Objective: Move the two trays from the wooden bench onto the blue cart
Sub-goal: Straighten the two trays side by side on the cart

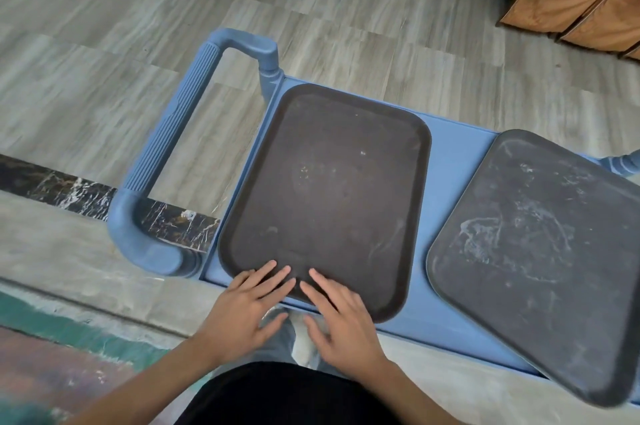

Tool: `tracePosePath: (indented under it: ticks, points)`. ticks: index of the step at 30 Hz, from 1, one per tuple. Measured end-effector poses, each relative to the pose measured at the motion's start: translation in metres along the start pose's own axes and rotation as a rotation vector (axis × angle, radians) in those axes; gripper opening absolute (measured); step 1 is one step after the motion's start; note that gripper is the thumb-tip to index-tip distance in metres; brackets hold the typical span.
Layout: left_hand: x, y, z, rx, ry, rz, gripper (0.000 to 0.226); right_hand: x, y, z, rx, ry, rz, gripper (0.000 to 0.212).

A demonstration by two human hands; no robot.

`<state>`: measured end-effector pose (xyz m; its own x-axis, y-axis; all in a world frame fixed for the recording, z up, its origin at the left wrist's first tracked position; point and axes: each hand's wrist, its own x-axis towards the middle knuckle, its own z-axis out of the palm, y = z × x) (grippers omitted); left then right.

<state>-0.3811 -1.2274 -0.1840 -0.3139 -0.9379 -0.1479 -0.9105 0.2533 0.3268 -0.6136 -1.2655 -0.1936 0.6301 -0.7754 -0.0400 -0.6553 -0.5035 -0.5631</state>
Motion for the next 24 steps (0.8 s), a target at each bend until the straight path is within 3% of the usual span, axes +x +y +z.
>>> tracePosePath:
  ticks: [4, 8, 13, 21, 24]
  points:
    - [-0.003, -0.004, 0.012, 0.063, 0.150, 0.062, 0.042, -0.002, 0.001, 0.012, -0.112, 0.118, -0.107, 0.041]
    - [-0.008, 0.002, 0.023, 0.054, 0.268, 0.052, 0.035, -0.003, 0.005, 0.017, -0.163, 0.155, -0.106, 0.050]
    - [-0.010, 0.007, 0.032, -0.005, 0.375, 0.025, 0.042, -0.007, 0.004, 0.020, -0.191, 0.188, -0.103, 0.049]
    - [-0.012, -0.001, 0.039, -0.071, 0.337, 0.035, 0.034, -0.007, 0.005, 0.020, -0.126, 0.196, -0.085, 0.046]
    - [-0.010, -0.001, 0.029, -0.092, 0.274, 0.045, 0.033, -0.005, 0.004, 0.017, -0.028, 0.187, -0.059, 0.030]
